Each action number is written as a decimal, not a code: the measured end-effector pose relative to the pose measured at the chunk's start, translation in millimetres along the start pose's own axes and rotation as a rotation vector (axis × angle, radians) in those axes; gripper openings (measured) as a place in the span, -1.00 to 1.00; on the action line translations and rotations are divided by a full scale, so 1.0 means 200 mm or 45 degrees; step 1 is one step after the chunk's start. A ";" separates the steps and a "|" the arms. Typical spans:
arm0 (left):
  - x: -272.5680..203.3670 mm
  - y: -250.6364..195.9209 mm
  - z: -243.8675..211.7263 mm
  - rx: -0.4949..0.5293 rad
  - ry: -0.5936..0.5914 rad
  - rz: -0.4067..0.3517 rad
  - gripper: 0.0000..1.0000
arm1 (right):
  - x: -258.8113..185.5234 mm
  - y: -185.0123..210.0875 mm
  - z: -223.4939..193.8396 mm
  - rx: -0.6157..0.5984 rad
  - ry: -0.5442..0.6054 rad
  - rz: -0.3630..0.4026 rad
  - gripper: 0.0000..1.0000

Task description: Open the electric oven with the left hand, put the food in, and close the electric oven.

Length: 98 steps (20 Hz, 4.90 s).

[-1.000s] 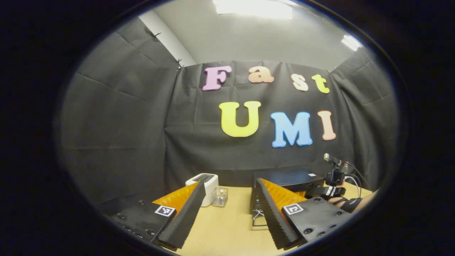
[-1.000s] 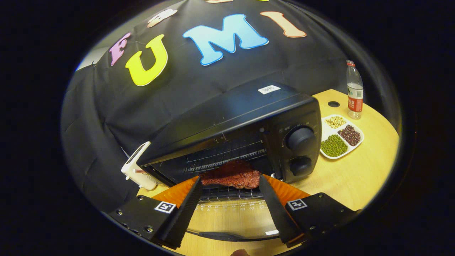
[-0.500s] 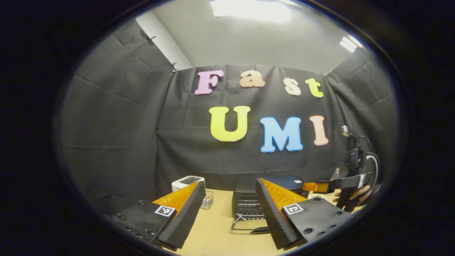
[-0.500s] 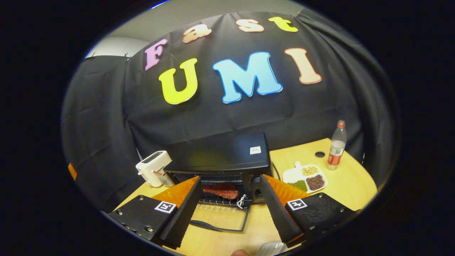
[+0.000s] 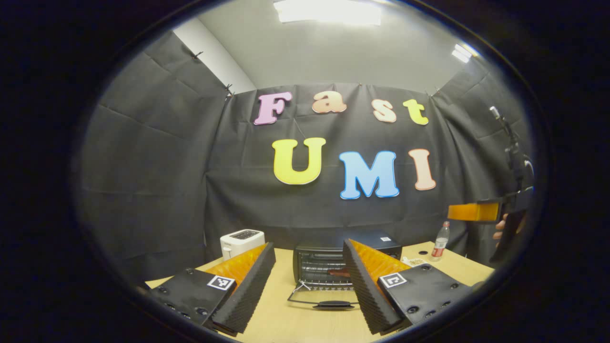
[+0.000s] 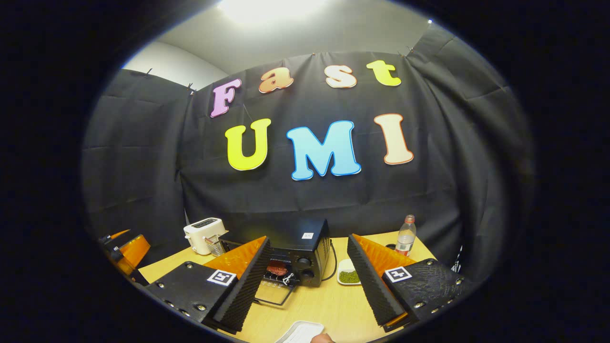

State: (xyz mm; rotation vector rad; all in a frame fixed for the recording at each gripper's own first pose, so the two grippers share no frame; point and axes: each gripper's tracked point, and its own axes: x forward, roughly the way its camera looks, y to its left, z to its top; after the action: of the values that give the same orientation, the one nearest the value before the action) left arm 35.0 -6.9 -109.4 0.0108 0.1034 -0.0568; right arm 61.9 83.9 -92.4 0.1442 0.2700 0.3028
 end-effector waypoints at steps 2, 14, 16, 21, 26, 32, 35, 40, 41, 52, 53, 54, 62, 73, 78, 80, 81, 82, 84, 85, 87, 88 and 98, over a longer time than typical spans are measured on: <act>-0.03 -0.05 -0.09 0.000 0.035 0.015 0.94 | -0.09 -0.03 0.03 -0.015 -0.022 0.024 0.94; 0.03 -0.24 -0.73 0.038 0.300 -0.060 0.96 | -0.31 -0.09 0.13 -0.027 -0.086 0.001 0.94; 0.08 -0.27 -0.84 0.039 0.343 -0.086 0.96 | -0.31 -0.09 0.17 -0.028 -0.117 -0.027 0.95; 0.21 -0.30 -1.12 0.051 0.471 -0.161 0.96 | -0.27 -0.10 0.17 -0.029 -0.122 -0.108 0.95; 0.31 -0.31 -1.34 0.025 0.592 -0.198 0.90 | -0.23 -0.11 0.16 -0.051 -0.102 -0.184 1.00; 0.40 -0.33 -1.53 0.035 0.736 -0.230 0.90 | -0.19 -0.11 0.18 -0.095 -0.102 -0.247 0.95; 0.43 -0.35 -1.58 0.016 0.785 -0.243 0.90 | -0.18 -0.12 0.18 -0.102 -0.099 -0.268 0.95; 0.48 -0.39 -1.62 0.036 0.841 -0.281 0.96 | -0.18 -0.14 0.18 -0.097 -0.093 -0.301 0.95; 0.49 -0.40 -1.63 0.039 0.854 -0.292 0.90 | -0.18 -0.15 0.18 -0.093 -0.091 -0.308 0.95; 0.54 -0.41 -1.75 0.096 0.959 -0.317 0.91 | -0.18 -0.21 0.18 -0.077 -0.093 -0.362 0.95; 0.54 -0.42 -1.75 0.110 0.956 -0.325 0.90 | -0.19 -0.21 0.18 -0.077 -0.095 -0.363 0.95; 0.54 -0.42 -1.75 0.118 0.956 -0.330 0.89 | -0.20 -0.22 0.18 -0.077 -0.098 -0.364 0.95; 0.54 -0.41 -1.68 0.121 0.914 -0.328 0.93 | -0.21 -0.23 0.19 -0.074 -0.105 -0.359 0.95; 0.64 -0.41 -1.34 0.130 0.738 -0.344 0.93 | -0.21 -0.20 0.20 -0.052 -0.127 -0.333 0.95; 0.78 -0.43 -1.16 0.114 0.631 -0.351 0.93 | -0.19 -0.20 0.18 -0.036 -0.127 -0.334 0.95; 0.83 -0.44 -1.11 0.127 0.599 -0.354 0.94 | -0.18 -0.21 0.17 -0.037 -0.130 -0.342 0.95; 0.86 -0.44 -1.09 0.141 0.582 -0.358 0.94 | -0.19 -0.21 0.17 -0.037 -0.133 -0.348 0.95; 0.89 -0.45 -1.08 0.151 0.577 -0.366 0.89 | -0.18 -0.22 0.18 -0.037 -0.135 -0.355 0.95; 0.94 -0.49 -1.09 0.122 0.594 -0.383 0.94 | -0.20 -0.23 0.18 -0.037 -0.135 -0.371 0.95; 0.97 -0.50 -1.08 0.110 0.592 -0.387 0.89 | -0.20 -0.23 0.19 -0.038 -0.136 -0.382 0.95; 1.02 -0.51 -1.07 0.113 0.582 -0.394 0.94 | -0.20 -0.25 0.18 -0.041 -0.133 -0.406 0.95; 1.05 -0.53 -1.06 0.114 0.579 -0.403 0.89 | -0.19 -0.27 0.17 -0.041 -0.129 -0.417 0.95; 0.95 -0.55 -0.80 0.035 0.463 -0.395 0.94 | -0.23 -0.29 0.17 -0.040 -0.131 -0.407 0.95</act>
State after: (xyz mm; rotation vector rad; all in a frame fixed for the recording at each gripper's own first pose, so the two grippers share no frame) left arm 201.9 -126.1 -289.1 0.0324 0.4675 -0.3671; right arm 45.4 11.8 -59.4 0.0834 0.1824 -0.0175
